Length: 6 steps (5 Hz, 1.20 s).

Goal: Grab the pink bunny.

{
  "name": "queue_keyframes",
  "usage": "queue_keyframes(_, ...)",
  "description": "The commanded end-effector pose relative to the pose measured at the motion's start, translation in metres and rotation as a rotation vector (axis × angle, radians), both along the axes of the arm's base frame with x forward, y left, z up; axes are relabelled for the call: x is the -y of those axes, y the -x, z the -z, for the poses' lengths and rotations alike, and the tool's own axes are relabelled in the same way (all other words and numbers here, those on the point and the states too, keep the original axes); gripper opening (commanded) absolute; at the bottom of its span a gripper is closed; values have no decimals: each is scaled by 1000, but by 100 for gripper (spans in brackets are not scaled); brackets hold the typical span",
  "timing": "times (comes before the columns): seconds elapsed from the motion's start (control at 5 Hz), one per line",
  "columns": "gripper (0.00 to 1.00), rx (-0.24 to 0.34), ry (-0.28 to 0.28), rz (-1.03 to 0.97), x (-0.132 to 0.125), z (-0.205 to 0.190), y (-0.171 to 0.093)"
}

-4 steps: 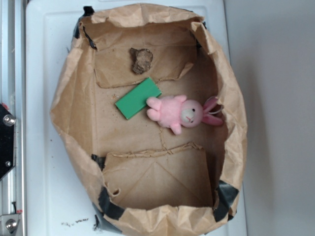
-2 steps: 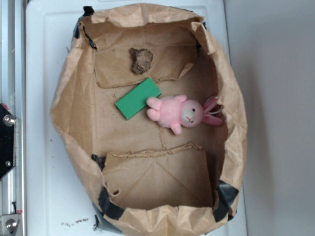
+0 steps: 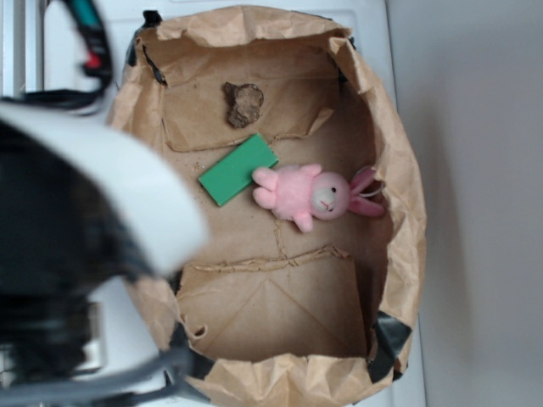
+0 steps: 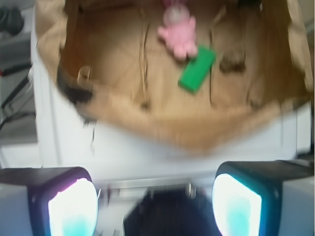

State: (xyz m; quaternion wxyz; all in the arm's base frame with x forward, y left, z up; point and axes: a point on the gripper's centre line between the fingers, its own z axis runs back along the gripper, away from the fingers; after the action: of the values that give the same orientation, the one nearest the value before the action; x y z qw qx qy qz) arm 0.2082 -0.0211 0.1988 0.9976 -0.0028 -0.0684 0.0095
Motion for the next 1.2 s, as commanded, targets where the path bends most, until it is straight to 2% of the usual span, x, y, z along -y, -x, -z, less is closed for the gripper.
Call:
queue_keyframes(0.0, 100, 49, -77, 58, -37, 20, -49)
queue_keyframes(0.2, 100, 50, -100, 79, -48, 37, -71)
queue_keyframes(1.0, 100, 50, -100, 79, -48, 37, -71)
